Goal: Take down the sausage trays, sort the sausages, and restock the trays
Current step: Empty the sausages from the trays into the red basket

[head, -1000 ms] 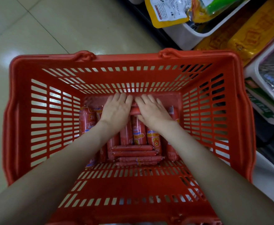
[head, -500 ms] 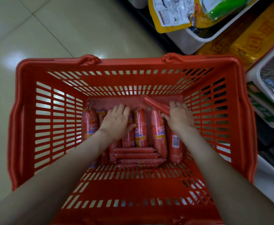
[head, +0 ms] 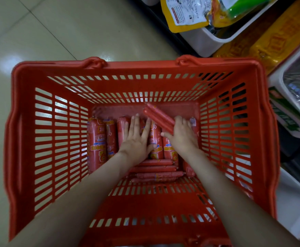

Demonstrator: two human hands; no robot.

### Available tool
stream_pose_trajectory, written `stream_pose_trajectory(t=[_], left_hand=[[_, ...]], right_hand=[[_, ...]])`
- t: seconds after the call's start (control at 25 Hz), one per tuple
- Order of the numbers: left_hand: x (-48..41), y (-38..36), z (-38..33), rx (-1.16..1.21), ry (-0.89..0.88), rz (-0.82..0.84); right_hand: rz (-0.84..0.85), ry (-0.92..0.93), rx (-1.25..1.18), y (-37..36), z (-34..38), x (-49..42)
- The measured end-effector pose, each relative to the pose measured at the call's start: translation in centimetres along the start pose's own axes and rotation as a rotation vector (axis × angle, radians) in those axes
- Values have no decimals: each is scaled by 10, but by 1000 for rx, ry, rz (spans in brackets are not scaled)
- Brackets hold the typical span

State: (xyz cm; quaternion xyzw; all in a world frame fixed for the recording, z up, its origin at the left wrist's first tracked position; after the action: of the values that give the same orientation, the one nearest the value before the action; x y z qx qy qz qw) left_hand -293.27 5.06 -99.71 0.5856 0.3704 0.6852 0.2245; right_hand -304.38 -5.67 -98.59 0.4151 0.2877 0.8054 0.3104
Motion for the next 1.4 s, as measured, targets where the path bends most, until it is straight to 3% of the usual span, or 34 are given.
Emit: stream_pose_trajectory(t=[0.28,0.48,0.6,0.68,0.76,0.84,0.96,1.04,1.28,1.4], left_hand=[[-6,11,-38,50,-34,-36],[-12,16,-67,253,-140,-62],[-3,24,-44,351,-71,-349],[1,30,-24,280,19,-573],[-3,34,-12,162,40,-655],[-11,42,-10,9,-27,-584],[-26,45,-13,-127,-71,-316],[-34,45,-12,-174,-73,-246],[-39,36,-6,71,-44,-108],[-41,39,-9,79,-41,-76]], right_hand=[[-166,-204,28,20,-9,11],[-161,-83,101,31,-13,1],[-144,2,152,39,-18,-9],[-113,116,217,42,-14,-13],[-43,266,330,35,0,-13],[-16,345,417,28,11,-17],[-95,174,422,39,6,-31],[-131,83,387,43,-2,-32],[-93,26,322,33,-8,-13],[-5,6,348,33,-8,-7]])
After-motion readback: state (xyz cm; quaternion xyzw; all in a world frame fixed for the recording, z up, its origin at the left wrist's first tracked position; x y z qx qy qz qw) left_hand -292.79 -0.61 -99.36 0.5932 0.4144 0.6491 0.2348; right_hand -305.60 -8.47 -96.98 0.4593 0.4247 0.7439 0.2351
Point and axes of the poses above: each hand's wrist, its own x-axis away from the middle knuckle, its own y-axis out of the back of the hand, z = x × y, the point moved 4 cm from there along -x, towards the middle knuckle, and after that the axes turned 12 degrees about -x, right-handed, at the moved point
